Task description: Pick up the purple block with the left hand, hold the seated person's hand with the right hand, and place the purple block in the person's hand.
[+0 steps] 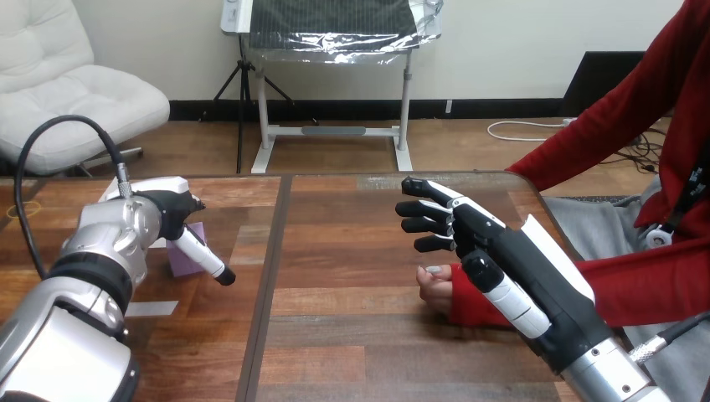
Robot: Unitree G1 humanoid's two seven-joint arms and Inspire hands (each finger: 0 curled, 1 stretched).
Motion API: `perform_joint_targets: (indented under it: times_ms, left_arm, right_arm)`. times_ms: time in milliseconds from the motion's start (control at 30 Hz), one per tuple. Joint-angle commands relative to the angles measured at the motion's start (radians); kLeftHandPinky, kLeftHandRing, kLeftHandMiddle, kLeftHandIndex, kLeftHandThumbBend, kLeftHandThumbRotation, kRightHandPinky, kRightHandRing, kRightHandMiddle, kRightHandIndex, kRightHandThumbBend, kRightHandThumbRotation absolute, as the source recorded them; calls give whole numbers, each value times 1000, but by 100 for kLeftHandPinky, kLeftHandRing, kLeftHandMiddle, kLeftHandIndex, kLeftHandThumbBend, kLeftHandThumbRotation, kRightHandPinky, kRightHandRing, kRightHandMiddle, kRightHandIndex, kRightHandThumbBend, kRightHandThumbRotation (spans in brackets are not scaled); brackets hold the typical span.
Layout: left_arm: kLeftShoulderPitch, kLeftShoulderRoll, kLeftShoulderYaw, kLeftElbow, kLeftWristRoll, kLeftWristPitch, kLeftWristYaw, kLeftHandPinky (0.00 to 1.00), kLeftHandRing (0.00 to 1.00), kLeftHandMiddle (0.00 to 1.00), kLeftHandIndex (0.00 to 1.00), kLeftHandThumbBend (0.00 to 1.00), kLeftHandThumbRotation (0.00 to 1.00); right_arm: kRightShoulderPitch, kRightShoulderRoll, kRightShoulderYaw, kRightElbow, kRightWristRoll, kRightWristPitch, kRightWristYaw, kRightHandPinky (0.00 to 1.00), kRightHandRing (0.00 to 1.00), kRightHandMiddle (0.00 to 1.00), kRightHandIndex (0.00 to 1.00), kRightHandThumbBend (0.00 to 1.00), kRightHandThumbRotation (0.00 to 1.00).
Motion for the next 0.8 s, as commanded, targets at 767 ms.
perform_joint_targets:
  times_ms: [767]
  left_arm:
    - [-66, 15, 7, -5, -4, -3, 68, 85, 96, 97, 94, 100, 40]
  right_arm:
    - [-40, -15, -25, -47, 6, 14, -11, 78, 83, 84, 89, 100, 100]
